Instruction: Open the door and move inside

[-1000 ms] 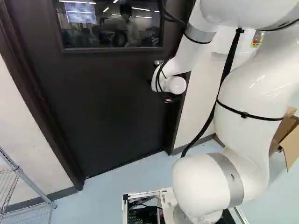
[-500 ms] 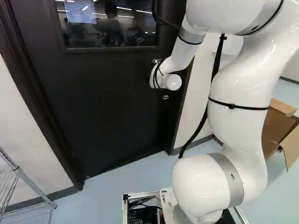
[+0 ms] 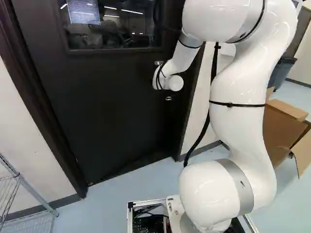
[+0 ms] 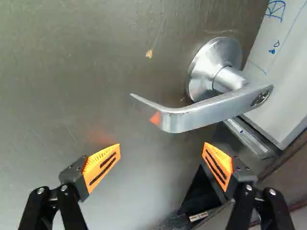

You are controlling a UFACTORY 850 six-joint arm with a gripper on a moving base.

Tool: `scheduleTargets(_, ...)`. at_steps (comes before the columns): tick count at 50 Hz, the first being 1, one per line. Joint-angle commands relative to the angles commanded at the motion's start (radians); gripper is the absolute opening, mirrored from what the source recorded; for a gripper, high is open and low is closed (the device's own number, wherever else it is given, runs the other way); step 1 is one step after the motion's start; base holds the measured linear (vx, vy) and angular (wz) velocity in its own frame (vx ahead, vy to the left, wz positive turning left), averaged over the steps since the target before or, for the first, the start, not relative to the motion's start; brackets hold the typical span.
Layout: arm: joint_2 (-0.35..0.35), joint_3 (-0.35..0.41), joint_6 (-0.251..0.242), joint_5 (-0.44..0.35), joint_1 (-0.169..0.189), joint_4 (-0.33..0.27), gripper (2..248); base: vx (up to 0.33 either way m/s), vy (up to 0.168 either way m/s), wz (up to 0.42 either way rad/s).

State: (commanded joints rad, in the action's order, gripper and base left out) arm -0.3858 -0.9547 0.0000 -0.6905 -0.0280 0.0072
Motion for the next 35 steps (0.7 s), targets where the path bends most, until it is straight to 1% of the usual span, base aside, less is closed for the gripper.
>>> scheduleTargets(35,-0.163,-0.207,0.0,0.001,-0.04,-0.003,247,0.0,0.0,0.0)
